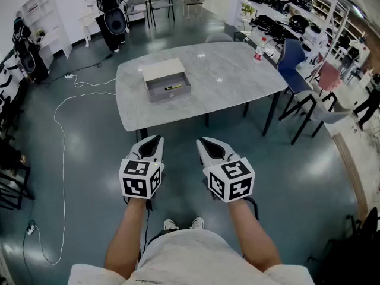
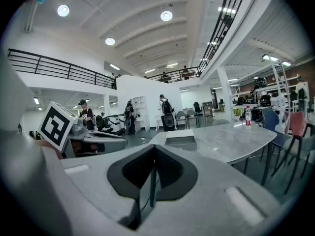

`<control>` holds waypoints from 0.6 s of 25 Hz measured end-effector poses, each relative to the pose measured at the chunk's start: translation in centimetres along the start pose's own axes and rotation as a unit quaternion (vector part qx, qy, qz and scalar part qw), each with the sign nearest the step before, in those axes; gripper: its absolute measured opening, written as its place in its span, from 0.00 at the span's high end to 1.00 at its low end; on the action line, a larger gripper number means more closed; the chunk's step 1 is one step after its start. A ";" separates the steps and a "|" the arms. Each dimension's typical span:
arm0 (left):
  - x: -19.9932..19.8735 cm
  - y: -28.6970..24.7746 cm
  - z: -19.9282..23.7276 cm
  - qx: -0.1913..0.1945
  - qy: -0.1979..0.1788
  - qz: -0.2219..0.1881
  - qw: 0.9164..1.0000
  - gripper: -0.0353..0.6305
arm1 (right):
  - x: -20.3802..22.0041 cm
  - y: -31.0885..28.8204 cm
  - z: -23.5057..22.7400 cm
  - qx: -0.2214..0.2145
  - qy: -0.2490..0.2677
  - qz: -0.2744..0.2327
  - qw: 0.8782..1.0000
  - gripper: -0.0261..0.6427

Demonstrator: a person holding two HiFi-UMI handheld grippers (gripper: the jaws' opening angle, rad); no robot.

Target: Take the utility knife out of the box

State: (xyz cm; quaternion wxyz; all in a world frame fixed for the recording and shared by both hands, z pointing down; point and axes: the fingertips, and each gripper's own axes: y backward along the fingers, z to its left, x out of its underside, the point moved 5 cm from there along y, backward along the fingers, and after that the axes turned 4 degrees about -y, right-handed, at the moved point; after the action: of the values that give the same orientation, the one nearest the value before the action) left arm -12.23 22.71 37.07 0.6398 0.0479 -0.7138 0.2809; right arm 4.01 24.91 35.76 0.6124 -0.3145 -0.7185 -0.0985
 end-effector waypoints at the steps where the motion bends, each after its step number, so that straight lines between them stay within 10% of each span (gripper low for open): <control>1: -0.1 -0.2 -0.2 0.003 0.001 -0.001 1.000 0.92 | 0.0 0.0 -0.2 0.000 -0.001 0.000 1.000 0.95; 15: -0.5 -3.3 -2.4 0.005 -0.009 0.008 1.000 0.92 | -0.2 0.2 -3.7 -0.002 -0.014 -0.008 1.000 0.95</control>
State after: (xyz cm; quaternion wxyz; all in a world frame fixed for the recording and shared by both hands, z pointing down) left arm -8.60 20.90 37.80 0.6307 0.0476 -0.7187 0.2888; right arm 7.12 23.04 36.41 0.6004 -0.3113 -0.7296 -0.1009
